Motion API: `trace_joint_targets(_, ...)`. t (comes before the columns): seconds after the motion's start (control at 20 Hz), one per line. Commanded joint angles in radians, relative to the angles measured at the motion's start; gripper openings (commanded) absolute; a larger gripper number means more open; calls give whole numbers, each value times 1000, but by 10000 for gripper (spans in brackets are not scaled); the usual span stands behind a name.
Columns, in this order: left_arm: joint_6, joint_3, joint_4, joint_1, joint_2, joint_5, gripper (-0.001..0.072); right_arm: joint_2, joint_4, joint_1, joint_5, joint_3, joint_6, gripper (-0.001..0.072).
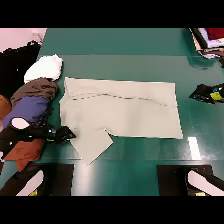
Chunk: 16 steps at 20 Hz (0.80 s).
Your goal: Fold the shirts.
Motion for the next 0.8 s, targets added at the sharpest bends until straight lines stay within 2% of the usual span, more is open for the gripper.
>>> trace_joint_targets(0.0,16,-6,-64,0,3,32,24,2,24,-1,17,0,-1,383)
trace_joint_targets(0.2,76,43,-146,0,6,-55,25,21,-10,-56,105,-62,-39,383)
trace_joint_targets(0.45,104,164,-148,0,13,-102,25,99,-45,-314,146,-367,-87,387)
trace_joint_targets(0.6,103,192,-150,0,13,-91,25,89,61,-426,109,-529,-139,387)
trace_joint_targets(0.75,103,192,-150,0,13,-76,25,29,169,-419,46,-600,-163,386)
